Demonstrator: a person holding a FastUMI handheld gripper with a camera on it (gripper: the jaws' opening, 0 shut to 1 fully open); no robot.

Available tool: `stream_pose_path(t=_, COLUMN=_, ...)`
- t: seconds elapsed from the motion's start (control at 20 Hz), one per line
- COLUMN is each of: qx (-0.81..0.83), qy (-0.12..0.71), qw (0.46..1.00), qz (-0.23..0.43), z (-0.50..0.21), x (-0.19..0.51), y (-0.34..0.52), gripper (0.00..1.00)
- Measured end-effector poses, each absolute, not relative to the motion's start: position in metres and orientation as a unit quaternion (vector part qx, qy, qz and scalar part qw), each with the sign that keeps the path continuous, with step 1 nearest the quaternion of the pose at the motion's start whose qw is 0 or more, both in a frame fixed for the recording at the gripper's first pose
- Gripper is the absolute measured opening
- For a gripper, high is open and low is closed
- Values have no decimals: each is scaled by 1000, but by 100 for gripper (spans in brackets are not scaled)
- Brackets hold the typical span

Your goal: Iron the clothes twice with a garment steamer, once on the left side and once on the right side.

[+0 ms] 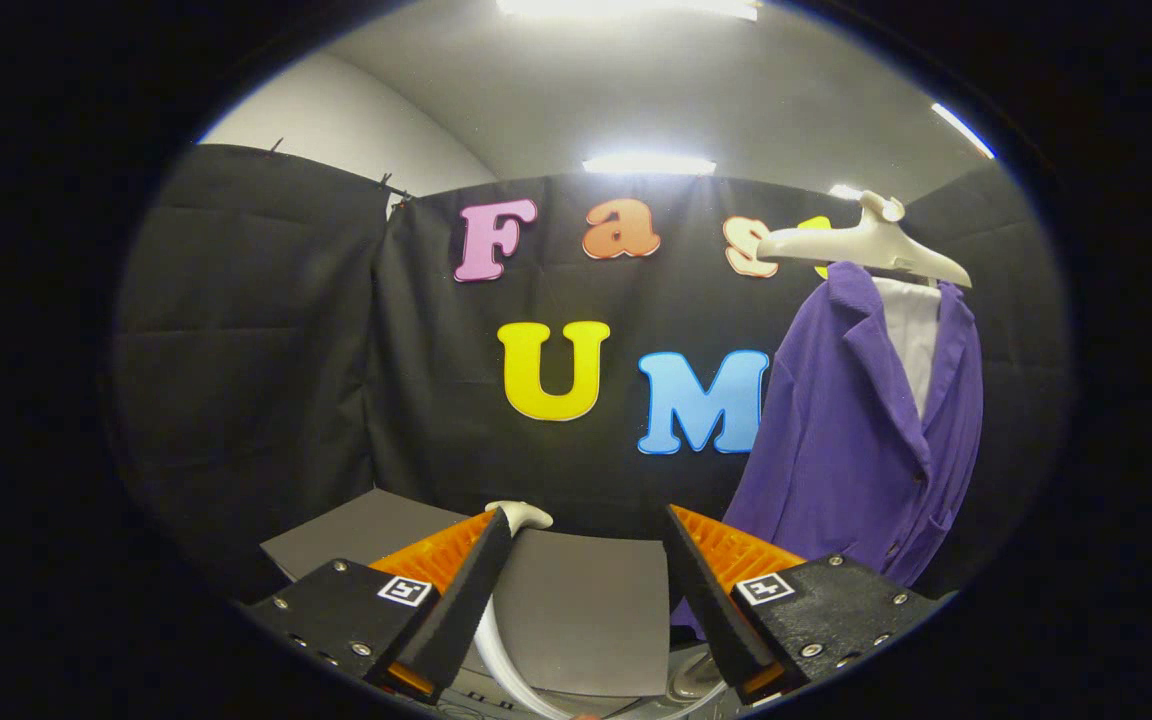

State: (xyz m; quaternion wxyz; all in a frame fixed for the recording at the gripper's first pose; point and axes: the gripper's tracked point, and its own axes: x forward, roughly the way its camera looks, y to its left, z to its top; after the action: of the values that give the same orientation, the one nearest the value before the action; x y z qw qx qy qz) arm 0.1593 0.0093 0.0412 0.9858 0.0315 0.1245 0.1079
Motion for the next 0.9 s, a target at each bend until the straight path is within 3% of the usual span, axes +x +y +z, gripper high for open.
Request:
stream_pose_path(t=0.4, qx=20, qy=303, qw=947, qz=100, z=-35, x=240, y=78, gripper=94)
stream_pose_path(t=0.9, qx=90, qy=404, qw=905, qz=97, z=-87, x=290, y=149, gripper=95)
